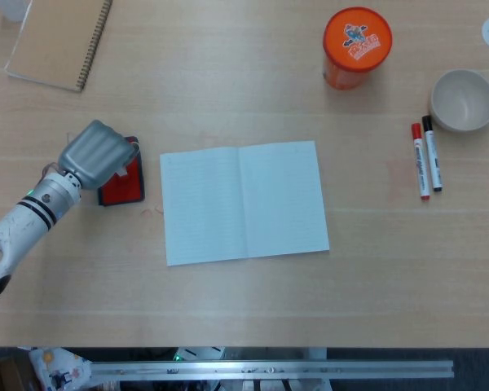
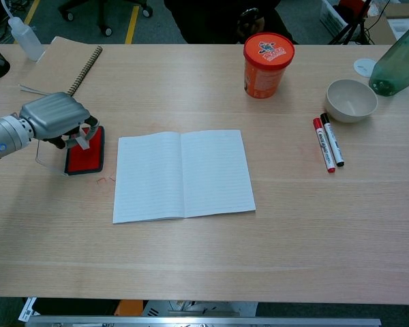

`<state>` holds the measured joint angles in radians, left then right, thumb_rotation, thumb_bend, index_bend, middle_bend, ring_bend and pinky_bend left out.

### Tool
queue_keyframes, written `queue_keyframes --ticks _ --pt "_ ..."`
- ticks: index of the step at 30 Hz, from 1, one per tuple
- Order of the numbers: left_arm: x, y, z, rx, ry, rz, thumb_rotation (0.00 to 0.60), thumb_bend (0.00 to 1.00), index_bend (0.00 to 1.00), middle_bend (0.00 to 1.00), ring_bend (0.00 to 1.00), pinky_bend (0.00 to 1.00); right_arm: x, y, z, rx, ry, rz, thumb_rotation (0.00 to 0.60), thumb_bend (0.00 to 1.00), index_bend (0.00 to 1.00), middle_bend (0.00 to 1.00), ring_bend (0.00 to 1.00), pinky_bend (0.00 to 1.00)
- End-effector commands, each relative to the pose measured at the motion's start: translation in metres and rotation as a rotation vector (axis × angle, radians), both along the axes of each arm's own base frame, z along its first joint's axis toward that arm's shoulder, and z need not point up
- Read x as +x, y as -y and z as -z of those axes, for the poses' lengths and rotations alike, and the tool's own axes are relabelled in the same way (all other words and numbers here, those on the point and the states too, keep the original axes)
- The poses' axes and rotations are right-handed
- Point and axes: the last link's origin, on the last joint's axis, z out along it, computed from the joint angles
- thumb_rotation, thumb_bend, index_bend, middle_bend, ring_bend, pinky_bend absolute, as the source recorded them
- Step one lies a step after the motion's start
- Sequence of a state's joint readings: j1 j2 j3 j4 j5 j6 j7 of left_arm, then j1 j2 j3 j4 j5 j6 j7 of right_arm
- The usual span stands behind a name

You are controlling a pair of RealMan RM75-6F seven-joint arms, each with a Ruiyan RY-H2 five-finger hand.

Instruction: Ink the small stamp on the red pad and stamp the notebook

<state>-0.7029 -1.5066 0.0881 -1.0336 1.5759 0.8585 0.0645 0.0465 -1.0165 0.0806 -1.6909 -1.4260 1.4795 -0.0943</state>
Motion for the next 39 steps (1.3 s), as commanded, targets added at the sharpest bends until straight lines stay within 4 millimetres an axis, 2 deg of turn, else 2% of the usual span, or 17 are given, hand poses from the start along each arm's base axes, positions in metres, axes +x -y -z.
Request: queue_keyframes --ticks 1,24,32,39 --pt "-0.001 0.000 0.001 0.001 0.001 0.003 0.600 0.37 0.55 0.93 0.87 0.84 0.000 0.000 0.000 0.000 -0.001 0.000 0.600 0.20 0.19 0.32 0.28 0.35" --pt "-0.004 0.003 0.003 0.009 0.012 0.016 0.600 0.37 0.60 0.94 0.87 0.84 0.000 -0.002 -0.001 -0.003 0.003 0.001 0.600 0.20 0.19 0.32 0.28 0.35" --pt "0.011 0.007 -0.013 0.040 0.067 0.073 0.600 0.37 0.60 0.94 0.88 0.84 0.001 -0.001 0.000 -0.003 0.009 -0.012 0.600 0.20 0.19 0.32 0.28 0.35" --pt "0.028 0.022 -0.025 0.035 0.102 0.120 0.600 0.37 0.60 0.94 0.88 0.84 0.002 0.003 0.003 0.008 0.015 -0.025 0.600 0.20 0.19 0.32 0.28 0.35"
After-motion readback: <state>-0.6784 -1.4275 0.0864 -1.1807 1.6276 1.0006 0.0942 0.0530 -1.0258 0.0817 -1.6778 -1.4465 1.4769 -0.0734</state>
